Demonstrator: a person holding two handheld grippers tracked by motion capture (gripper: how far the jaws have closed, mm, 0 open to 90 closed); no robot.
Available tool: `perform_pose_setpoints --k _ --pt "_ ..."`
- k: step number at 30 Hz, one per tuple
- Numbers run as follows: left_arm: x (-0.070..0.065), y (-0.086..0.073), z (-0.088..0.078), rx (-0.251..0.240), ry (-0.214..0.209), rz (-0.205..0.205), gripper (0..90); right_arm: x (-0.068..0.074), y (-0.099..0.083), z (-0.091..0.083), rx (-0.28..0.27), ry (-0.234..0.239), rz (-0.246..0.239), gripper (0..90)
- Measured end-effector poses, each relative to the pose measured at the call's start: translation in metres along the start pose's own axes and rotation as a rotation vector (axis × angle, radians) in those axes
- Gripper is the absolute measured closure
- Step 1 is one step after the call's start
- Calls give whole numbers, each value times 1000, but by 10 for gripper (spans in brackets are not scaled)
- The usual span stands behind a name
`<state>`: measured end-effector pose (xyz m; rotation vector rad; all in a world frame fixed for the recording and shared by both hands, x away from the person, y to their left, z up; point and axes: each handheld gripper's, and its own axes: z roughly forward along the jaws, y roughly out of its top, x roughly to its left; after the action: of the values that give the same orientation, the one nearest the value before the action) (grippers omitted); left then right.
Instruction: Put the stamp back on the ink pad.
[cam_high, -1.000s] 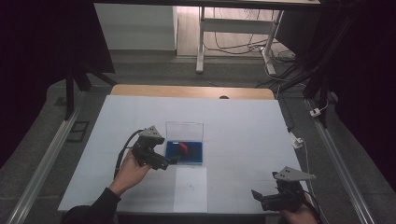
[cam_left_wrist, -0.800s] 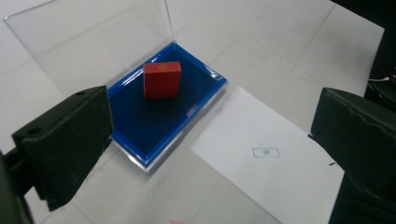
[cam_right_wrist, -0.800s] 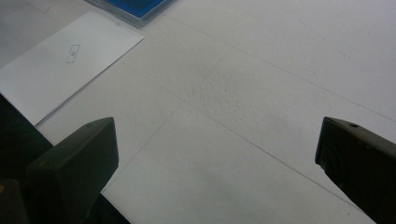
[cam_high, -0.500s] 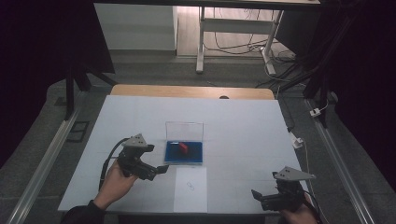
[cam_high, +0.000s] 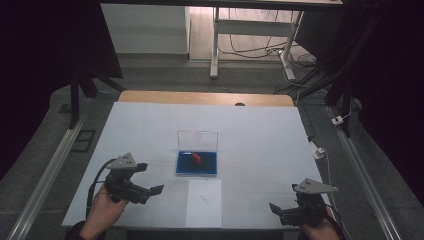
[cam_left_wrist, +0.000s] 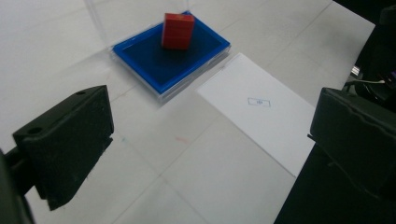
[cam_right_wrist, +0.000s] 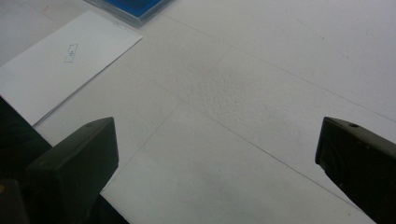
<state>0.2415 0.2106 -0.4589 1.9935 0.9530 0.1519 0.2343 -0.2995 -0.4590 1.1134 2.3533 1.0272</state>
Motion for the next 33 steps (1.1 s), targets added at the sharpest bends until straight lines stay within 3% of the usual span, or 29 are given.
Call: perform_pose_setpoints --k 18,30,33 --pt "7 -45 -44 -34 97 -92 5 0 0 0 -5 -3 5 0" --pt "4 -61 -49 28 186 -73 7 0 0 -1 -7 -2 5 0" --pt "3 -63 -49 65 205 -74 9 0 0 -1 -4 -6 2 0"
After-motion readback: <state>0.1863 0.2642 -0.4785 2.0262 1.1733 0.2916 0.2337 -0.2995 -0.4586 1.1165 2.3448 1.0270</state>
